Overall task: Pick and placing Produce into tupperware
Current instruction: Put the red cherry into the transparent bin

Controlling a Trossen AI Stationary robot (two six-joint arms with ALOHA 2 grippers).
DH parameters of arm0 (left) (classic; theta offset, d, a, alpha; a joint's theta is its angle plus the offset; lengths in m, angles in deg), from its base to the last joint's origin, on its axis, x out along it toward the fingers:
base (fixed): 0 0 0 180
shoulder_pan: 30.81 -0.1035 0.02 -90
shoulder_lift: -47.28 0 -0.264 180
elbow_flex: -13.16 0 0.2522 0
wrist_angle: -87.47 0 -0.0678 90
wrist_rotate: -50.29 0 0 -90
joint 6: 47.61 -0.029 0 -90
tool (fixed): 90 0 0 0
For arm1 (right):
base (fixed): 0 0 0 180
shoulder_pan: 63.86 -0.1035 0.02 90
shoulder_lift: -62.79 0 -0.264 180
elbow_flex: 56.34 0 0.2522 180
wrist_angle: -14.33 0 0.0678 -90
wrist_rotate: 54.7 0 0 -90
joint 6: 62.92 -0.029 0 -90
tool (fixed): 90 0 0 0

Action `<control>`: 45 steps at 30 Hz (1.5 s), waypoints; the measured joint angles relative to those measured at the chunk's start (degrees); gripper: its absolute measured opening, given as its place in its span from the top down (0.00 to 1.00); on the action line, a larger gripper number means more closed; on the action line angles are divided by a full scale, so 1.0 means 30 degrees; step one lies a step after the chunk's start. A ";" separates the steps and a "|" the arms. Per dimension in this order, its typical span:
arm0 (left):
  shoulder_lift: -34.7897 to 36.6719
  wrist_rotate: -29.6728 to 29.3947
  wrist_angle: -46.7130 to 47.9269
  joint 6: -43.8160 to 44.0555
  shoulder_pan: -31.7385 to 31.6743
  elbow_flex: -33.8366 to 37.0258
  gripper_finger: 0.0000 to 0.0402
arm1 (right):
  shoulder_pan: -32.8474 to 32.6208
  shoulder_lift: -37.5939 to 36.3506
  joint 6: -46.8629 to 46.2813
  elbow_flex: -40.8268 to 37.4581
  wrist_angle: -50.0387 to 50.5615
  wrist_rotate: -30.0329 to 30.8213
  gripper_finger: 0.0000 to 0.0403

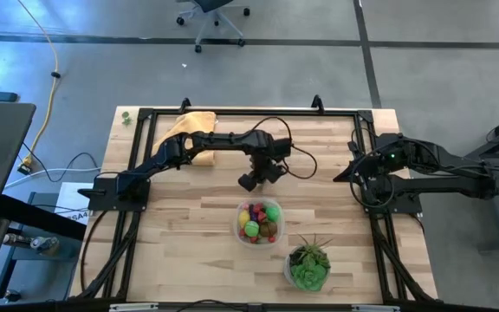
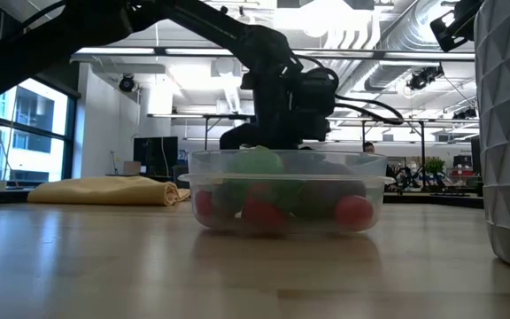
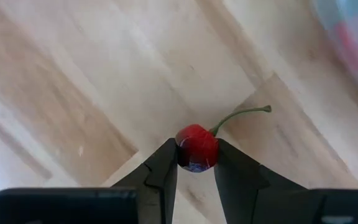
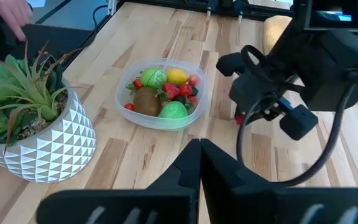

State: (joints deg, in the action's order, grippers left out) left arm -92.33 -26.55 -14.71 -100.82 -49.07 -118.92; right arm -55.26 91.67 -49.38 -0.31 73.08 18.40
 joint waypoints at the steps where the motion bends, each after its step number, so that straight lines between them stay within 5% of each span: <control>1: 0.0007 -0.0034 0.0013 0.0047 -0.0002 0.0000 0.79 | -0.0006 0.0006 -0.0001 0.0000 -0.0006 0.0000 1.00; 11: 0.0159 0.1929 0.0673 0.0704 0.0086 -0.0022 0.79 | -0.0005 0.0007 -0.0002 0.0000 -0.0005 0.0000 1.00; 31: 0.3670 0.2354 0.1613 0.3056 0.0469 -0.0080 0.79 | -0.0005 0.0007 -0.0002 0.0000 -0.0003 0.0003 1.00; 45: 0.4027 -0.0039 0.1589 0.3549 0.4100 0.0615 0.79 | -0.0001 0.0007 0.0000 0.0000 0.0000 0.0001 1.00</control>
State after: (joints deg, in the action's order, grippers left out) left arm -80.25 -26.66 -9.95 -90.18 -36.77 -117.08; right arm -55.26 91.70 -49.38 -0.31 73.08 18.40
